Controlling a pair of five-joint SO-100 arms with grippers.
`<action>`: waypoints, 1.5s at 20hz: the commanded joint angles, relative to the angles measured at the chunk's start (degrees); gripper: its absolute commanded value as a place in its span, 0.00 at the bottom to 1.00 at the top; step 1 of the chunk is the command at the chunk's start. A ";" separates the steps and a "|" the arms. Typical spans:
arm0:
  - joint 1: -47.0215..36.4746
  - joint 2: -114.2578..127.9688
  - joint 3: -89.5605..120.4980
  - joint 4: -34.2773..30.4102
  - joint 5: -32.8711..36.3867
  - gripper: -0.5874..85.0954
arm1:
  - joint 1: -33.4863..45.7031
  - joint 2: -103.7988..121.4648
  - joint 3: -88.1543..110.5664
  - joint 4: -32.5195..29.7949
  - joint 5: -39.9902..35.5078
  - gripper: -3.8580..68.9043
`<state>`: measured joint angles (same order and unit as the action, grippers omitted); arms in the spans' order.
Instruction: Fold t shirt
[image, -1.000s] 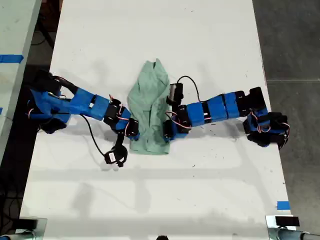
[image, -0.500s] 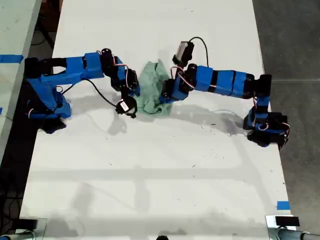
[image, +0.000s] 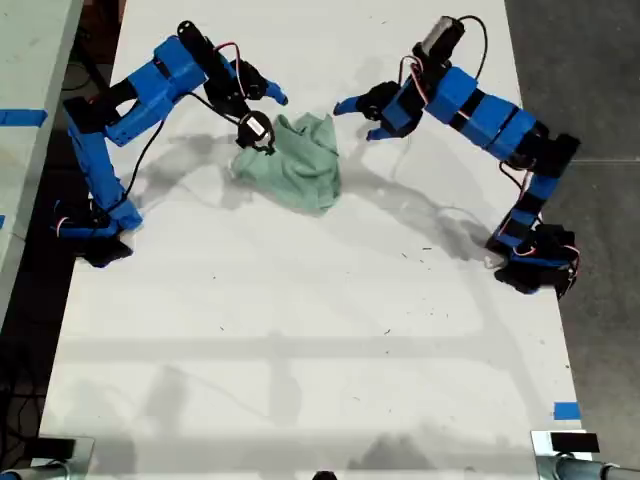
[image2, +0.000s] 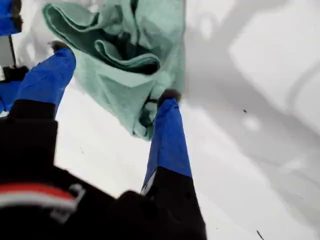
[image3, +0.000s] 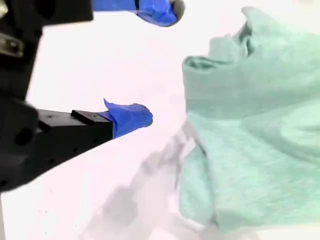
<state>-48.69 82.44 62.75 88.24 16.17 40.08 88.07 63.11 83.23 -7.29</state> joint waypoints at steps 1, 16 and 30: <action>-4.31 1.85 -3.16 2.90 2.64 0.26 | 1.23 10.72 6.94 -0.79 1.32 0.48; 47.81 104.77 94.75 -33.22 -17.31 0.00 | -38.50 76.73 76.55 -13.54 0.70 0.07; 58.97 123.84 121.20 -27.16 -21.53 0.16 | -42.89 113.03 113.73 -4.22 -6.68 0.33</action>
<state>7.91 206.02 183.34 61.17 -5.27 -1.23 200.57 174.46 78.93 -2.90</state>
